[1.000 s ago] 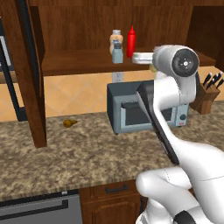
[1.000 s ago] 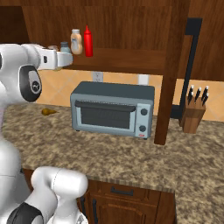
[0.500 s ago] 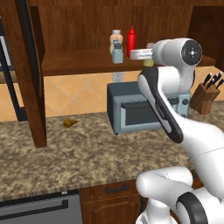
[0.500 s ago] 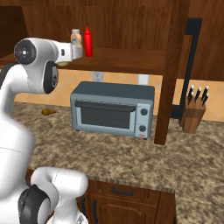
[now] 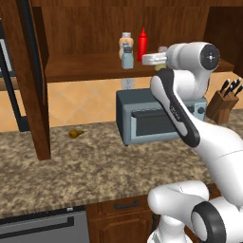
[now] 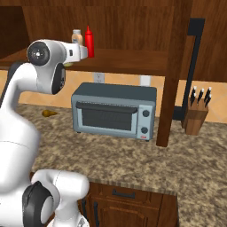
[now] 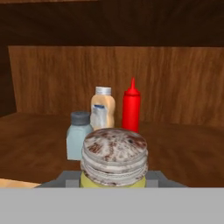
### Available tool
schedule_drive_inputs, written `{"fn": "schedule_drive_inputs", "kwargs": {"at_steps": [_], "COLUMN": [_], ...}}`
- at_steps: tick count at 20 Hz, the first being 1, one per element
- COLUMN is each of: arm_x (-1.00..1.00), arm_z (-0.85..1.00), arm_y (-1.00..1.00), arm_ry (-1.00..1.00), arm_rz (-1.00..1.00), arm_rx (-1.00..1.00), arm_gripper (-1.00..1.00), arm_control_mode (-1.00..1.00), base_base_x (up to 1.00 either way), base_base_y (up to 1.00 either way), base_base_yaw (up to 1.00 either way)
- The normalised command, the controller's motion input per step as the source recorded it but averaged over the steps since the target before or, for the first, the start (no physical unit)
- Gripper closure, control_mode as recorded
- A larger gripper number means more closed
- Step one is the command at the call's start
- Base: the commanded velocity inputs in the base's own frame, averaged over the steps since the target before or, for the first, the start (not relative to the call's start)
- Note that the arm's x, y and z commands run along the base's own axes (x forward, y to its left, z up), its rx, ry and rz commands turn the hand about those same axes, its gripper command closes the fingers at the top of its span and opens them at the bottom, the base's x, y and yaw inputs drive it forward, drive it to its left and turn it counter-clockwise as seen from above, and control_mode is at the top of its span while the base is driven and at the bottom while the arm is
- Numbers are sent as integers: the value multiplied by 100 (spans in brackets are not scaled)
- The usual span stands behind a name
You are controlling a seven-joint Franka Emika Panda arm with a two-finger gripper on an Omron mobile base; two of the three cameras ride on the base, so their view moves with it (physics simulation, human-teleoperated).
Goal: Put the shaker and condiment bottle from the counter next to their counterparts in the cabinet.
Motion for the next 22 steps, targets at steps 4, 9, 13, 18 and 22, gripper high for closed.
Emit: {"fn": "schedule_drive_inputs", "kwargs": {"at_steps": [4,9,13,18,22], "arm_x": [4,12,29,24,18], "arm_z": [0,-3,-15,-9,0], "arm_y": [14,15,11,9,1], "arm_ry": [0,0,0,0,0], "arm_rz": [0,0,0,0,0], "arm_rx": [0,-2,-3,-2,0], "arm_gripper": [100,100,100,100,100], "arm_control_mode": [-100,-100,-100,-100,-100], "base_base_x": [0,0,0,0,0], "base_base_y": [0,0,0,0,0], "base_base_yaw": [0,0,0,0,0]}}
